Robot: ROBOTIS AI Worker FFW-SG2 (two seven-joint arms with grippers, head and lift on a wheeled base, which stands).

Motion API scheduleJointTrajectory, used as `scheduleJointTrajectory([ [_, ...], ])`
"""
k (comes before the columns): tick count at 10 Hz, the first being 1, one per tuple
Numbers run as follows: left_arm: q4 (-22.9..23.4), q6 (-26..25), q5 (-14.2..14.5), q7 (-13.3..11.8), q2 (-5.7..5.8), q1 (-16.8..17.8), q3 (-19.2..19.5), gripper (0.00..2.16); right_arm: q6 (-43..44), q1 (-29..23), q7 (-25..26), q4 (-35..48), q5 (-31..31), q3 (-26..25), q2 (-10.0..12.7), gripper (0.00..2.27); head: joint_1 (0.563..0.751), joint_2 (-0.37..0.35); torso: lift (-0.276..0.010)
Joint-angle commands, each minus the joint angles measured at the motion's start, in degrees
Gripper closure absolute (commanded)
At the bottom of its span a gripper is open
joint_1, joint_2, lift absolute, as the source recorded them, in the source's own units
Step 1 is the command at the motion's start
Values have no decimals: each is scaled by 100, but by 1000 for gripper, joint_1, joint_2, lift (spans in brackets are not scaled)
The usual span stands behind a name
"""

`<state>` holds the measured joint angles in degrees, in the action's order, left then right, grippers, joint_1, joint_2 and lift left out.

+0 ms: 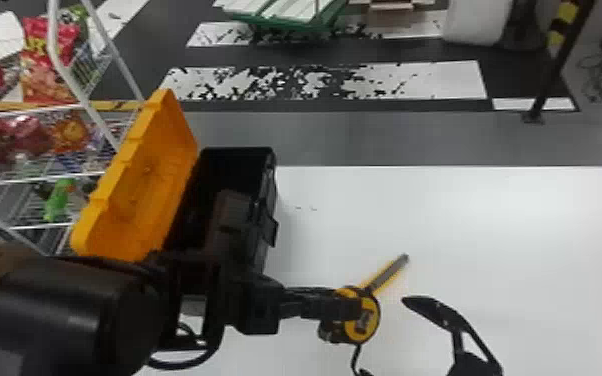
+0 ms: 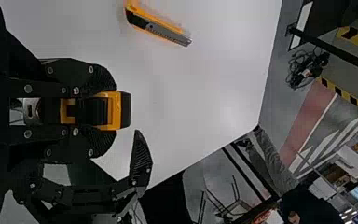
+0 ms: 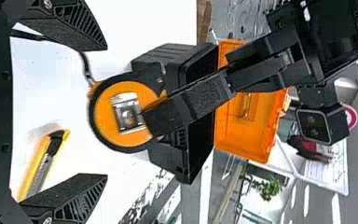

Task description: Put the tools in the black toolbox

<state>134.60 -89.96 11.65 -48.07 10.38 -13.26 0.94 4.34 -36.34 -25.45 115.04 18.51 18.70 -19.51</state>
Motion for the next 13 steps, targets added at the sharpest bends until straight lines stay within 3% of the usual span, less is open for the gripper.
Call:
scheduleJointTrajectory([
  [1,5,-7,-93,35,-1,148,152,2142,220,-277,136,1,-111,-279,9,53,695,149,-39],
  [3,22,-7,-533,70,8,394,337,2142,431,-611,295,-17,-260,-604,35,53,695,126,-39],
  [5,22,-7,-708,123,52,728,688,2138,625,-892,295,-61,-321,-859,61,53,695,131,-39],
  [7,40,-7,-911,263,61,816,1066,2142,871,-1059,295,-201,-330,-965,105,53,695,167,-39],
  [10,-39,-7,-1499,703,-18,737,1216,2142,1064,-1164,374,-324,-348,-1018,158,53,695,258,-39],
  [11,-136,-7,-1508,975,-36,666,1163,2142,1134,-1191,374,-342,-392,-1053,185,53,695,291,-39],
  [12,-303,-7,-1517,1265,-124,631,1136,2142,1205,-1226,382,-342,-418,-1088,193,53,695,303,-39],
  [13,-496,264,-1526,1450,-141,614,1110,2142,1275,-1270,382,-342,-462,-1132,211,53,695,317,-39],
])
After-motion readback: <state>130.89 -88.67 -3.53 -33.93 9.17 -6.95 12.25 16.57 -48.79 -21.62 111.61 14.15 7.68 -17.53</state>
